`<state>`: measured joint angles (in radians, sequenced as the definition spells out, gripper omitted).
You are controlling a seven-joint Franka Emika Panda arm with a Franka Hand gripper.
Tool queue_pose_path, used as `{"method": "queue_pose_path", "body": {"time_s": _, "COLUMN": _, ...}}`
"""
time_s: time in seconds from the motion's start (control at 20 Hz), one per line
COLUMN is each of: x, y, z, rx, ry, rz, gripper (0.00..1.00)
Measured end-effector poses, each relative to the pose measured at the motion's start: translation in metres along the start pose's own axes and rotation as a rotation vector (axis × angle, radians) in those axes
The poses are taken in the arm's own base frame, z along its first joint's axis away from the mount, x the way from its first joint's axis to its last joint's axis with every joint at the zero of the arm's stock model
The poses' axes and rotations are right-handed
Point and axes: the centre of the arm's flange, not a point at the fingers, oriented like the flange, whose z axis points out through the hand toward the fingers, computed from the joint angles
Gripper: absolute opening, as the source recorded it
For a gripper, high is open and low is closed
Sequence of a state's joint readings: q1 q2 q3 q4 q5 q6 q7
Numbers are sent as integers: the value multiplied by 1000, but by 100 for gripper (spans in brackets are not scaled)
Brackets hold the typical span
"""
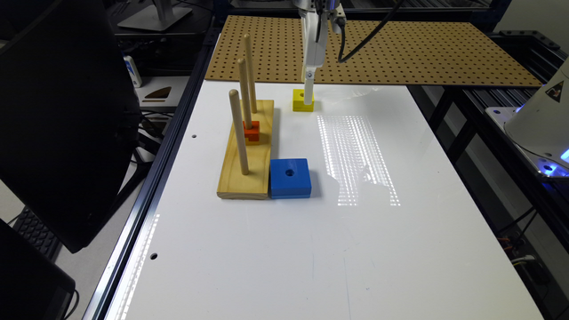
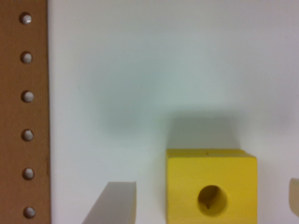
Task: Pick up yellow block.
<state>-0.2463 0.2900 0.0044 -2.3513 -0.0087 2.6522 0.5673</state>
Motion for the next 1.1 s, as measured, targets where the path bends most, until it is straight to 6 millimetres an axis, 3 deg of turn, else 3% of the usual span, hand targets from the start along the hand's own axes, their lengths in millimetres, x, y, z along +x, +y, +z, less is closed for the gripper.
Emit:
{"method": "queue_pose_path", "body": {"time_s": 0.45, "x": -1, "y": 1, "z": 14, "rx": -1, "ry": -2, "rz": 0, "gripper": 100}}
{"method": "queue_pose_path", "body": {"time_s": 1.1, "x": 2, "y": -2, "z": 12, "rx": 4, "ry": 5, "rz": -1, "gripper": 100}}
